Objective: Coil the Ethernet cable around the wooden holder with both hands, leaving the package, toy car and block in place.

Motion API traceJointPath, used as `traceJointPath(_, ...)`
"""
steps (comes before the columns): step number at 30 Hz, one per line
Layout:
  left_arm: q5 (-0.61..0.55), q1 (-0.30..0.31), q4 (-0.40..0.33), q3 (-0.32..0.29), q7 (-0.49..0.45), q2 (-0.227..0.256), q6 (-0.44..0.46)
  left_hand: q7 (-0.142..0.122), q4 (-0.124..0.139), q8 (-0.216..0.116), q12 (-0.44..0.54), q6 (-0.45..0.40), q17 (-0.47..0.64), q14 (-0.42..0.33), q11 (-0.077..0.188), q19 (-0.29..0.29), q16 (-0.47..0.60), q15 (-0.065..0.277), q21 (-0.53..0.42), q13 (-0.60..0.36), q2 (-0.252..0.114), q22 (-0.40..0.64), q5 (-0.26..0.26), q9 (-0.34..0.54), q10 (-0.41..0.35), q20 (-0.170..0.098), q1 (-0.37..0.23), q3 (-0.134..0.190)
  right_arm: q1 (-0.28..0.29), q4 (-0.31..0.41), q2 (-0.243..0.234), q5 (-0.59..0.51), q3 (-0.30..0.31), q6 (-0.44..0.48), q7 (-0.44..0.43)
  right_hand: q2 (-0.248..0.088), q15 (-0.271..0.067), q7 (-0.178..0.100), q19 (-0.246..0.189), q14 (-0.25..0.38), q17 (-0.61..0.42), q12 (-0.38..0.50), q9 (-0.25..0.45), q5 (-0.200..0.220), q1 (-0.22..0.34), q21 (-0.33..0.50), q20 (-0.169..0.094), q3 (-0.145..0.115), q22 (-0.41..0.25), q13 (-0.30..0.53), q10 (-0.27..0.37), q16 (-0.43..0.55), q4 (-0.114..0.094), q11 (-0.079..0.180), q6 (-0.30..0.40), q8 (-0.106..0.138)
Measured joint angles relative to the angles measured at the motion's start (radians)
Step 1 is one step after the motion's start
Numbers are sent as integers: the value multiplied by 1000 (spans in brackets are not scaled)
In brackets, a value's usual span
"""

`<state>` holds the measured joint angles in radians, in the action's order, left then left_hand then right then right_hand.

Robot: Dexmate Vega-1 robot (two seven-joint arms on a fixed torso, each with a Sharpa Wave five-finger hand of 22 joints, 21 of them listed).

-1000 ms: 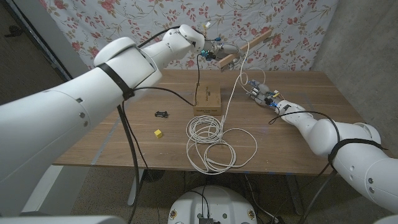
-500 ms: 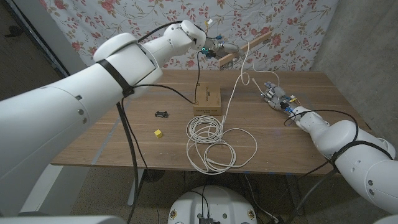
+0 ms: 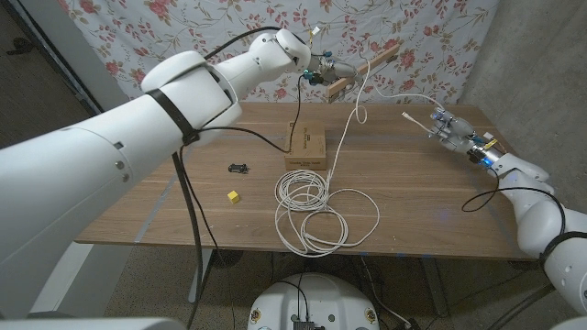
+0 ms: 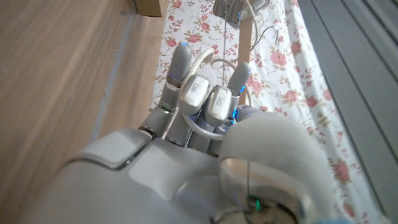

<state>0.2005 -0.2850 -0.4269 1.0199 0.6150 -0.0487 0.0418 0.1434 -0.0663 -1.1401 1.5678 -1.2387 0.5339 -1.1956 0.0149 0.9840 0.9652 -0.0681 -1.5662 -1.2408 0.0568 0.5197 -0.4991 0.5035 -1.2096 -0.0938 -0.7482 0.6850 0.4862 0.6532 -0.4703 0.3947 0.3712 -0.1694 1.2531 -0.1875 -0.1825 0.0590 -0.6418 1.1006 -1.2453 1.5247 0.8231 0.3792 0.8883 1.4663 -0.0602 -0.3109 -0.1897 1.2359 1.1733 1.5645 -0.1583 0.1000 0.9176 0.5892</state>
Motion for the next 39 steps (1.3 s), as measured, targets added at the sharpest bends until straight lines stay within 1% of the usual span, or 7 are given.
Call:
traceJointPath(5, -8, 8, -5, 26, -91, -18, 25, 0, 0, 0, 0, 0, 0, 0, 2, 0, 0, 0, 0, 0, 0, 2, 0, -4, 2, 0, 0, 0, 49, 137, -127, 163, -140, -61, 59, 0, 0, 0, -16, 0, 0, 15, 4, -8, 0, 0, -2, -11, 1, 0, 0, 0, -3, 0, 0, 13)
traceJointPath(7, -9, 11, -7, 34, -115, -26, 31, 0, 0, 0, 0, 0, 0, 0, 2, 0, 0, 0, 0, 0, 0, 2, 0, -4, 2, 0, 0, 0, 74, 227, -200, 257, -238, -83, 79, 0, 4, 0, -28, 4, 0, 21, 4, -8, 0, 0, -3, -14, 4, 0, 0, 0, -6, 0, 0, 14)
traceJointPath(8, -9, 12, -7, 38, -115, -29, 31, 0, 0, 0, 0, 0, 0, 0, 1, 0, 0, 0, 0, 0, -3, 5, 0, -4, 1, 0, 3, 0, 74, 227, -200, 279, -238, -88, 83, 0, 5, 0, -30, 5, 0, 21, 4, -8, 0, 0, -5, -17, 4, 0, 0, 4, -8, 0, 0, 14)
traceJointPath(9, -11, 14, -7, 44, -151, -35, 39, 0, 0, -2, 0, 0, 0, 0, 1, 0, 0, 0, 0, 0, -5, 6, 0, -4, 1, 0, 5, 0, 89, 282, -242, 320, -312, -97, 89, 0, 5, 0, -30, 5, 0, 25, 4, -13, 0, 0, -6, -18, 4, 0, 0, 4, -10, 0, 0, 14)
traceJointPath(19, -43, 25, -10, 105, -271, -81, 67, 0, -4, -8, 0, -1, 0, 0, 1, 0, 0, 0, 0, 0, -5, 19, -4, -2, 1, 0, 5, 4, 114, 430, -362, 669, -636, -150, 115, 6, 7, 4, -39, 7, 0, 32, 2, -19, -6, 0, -4, -36, 6, 0, -1, 4, -8, -1, -3, 22)
traceJointPath(28, -70, 28, -11, 141, -226, -106, 58, 0, -4, -9, 0, -1, 0, 0, 1, 0, 0, 0, 0, 0, -5, 9, -9, -5, 1, 0, 5, 4, 73, 437, -403, 959, -759, -155, 120, 11, 11, 4, -39, 11, 0, 32, -10, -25, -11, 4, -4, -44, 1, 0, 3, 4, -8, 2, -3, 22)
traceJointPath(39, -68, 9, -5, 128, 38, -99, -55, -6, 0, -17, 0, 5, 0, 0, 5, 0, 0, 0, 21, 0, -5, -52, -9, 3, 5, 0, 5, 0, 24, 344, -395, 1095, -756, -111, 124, 10, 11, 4, -29, 11, 0, 36, -27, -36, -19, 13, -5, -51, -2, 0, 3, 4, -2, 2, -3, 22)
